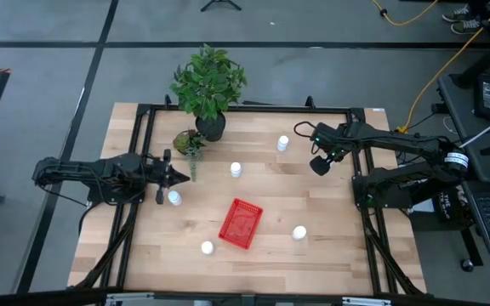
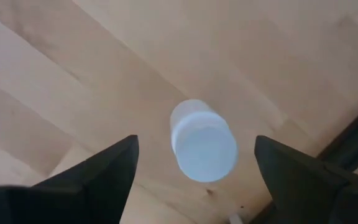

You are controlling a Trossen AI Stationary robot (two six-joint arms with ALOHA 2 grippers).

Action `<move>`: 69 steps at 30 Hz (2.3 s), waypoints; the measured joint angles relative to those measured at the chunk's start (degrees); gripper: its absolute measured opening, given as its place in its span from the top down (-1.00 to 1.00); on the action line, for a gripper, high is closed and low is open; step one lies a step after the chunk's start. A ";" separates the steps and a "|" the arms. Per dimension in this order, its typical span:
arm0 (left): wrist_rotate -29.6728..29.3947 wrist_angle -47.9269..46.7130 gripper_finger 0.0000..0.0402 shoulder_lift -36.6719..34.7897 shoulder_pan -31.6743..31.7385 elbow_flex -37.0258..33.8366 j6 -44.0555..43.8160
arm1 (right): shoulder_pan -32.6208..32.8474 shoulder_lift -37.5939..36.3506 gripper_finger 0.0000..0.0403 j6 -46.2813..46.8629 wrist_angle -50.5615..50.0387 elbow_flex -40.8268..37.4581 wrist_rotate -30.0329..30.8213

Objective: Pick and place pill bottles into a basket
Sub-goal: Put the white medicine bottle into the red bin

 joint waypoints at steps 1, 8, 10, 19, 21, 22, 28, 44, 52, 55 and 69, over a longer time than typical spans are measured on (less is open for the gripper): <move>-0.02 0.00 0.97 0.18 -0.02 0.00 -0.02 | -0.08 0.00 -0.61 0.00 0.19 0.00 0.02; -0.02 0.00 0.96 0.97 -0.01 0.00 -0.02 | -0.94 0.02 -0.61 0.04 0.17 0.00 1.99; -0.01 0.00 0.97 1.05 -0.02 0.00 -0.02 | -0.93 0.04 -0.61 0.35 0.25 0.00 1.99; -0.02 0.00 0.97 1.07 -0.02 0.00 0.00 | -0.91 0.07 -0.61 1.57 2.65 -5.95 1.99; -0.22 -0.02 0.96 1.07 -0.02 0.00 0.00 | -0.91 0.07 -0.61 1.64 4.28 -7.30 1.86; -0.31 -0.02 0.96 1.07 0.00 0.00 0.01 | -0.91 0.09 -0.61 1.73 4.90 -7.54 1.28; -0.39 -0.02 0.97 1.07 0.00 0.00 0.91 | -0.89 0.09 -0.61 2.52 7.19 -7.76 0.59; -0.42 -0.02 0.98 1.07 0.00 0.00 1.03 | -0.89 0.09 -0.32 3.43 8.21 -7.76 0.48; -0.44 -0.02 0.98 1.07 -0.02 0.00 1.03 | -0.89 -0.02 0.10 3.30 7.60 -7.69 0.54; -0.44 -0.01 0.98 1.07 0.00 0.00 1.04 | -0.89 -0.02 0.18 3.18 7.62 -7.65 0.54; -0.46 0.00 0.98 1.07 -0.02 0.00 1.05 | 1.67 0.11 0.19 1.81 7.38 -1.26 -0.02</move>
